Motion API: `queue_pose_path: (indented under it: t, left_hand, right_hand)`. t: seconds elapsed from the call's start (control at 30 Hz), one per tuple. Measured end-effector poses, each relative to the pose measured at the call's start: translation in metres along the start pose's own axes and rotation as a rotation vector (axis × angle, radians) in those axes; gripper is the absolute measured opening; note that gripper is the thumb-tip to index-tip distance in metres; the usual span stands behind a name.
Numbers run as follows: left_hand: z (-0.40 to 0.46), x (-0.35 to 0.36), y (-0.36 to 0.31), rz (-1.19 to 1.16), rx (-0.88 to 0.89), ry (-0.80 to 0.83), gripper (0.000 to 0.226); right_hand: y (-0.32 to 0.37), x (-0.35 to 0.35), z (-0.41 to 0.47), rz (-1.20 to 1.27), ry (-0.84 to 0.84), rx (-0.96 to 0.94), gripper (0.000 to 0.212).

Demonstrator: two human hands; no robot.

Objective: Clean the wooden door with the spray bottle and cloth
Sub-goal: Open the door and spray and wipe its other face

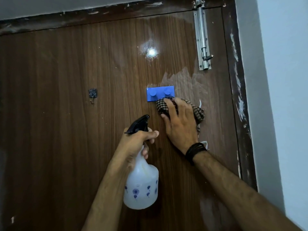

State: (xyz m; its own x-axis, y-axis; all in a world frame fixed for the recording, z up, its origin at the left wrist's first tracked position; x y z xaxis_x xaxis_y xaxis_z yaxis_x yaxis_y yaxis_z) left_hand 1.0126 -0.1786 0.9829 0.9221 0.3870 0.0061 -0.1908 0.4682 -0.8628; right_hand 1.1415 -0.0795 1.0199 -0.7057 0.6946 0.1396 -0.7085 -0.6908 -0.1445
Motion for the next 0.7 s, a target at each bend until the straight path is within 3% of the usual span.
queue_pose_path:
  t: [0.3,0.4,0.63,0.7]
  left_hand:
    - [-0.003,0.014,0.009,-0.092,-0.025,0.035,0.009]
    - [-0.007,0.021,0.012,-0.082,-0.034,0.067,0.011]
    - [-0.027,0.068,0.044,0.047,-0.117,0.222,0.013]
    - [-0.033,0.082,0.053,0.085,-0.121,0.255,0.011]
  right_hand:
    - [0.023,-0.004,-0.083,0.16,0.096,-0.045,0.064]
    - [0.018,-0.02,-0.127,0.182,0.011,0.056,0.049]
    - [-0.045,-0.063,-0.182,0.215,-0.252,0.561,0.039]
    - [-0.061,-0.07,-0.174,0.249,-0.274,0.631,0.041]
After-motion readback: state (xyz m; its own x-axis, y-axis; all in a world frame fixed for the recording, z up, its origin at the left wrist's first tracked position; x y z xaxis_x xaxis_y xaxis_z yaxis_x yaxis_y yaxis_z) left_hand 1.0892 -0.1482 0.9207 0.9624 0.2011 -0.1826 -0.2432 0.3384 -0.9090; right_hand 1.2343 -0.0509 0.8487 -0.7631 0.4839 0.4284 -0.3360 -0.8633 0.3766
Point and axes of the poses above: each hand's wrist, its own z-axis towards the middle knuckle, its own x-axis out of the palm, y = z × x, the point moved 6 cm from there along z, towards the middle knuckle, and after that the axes turned 1 degree about -y, right-handed, at the moved point
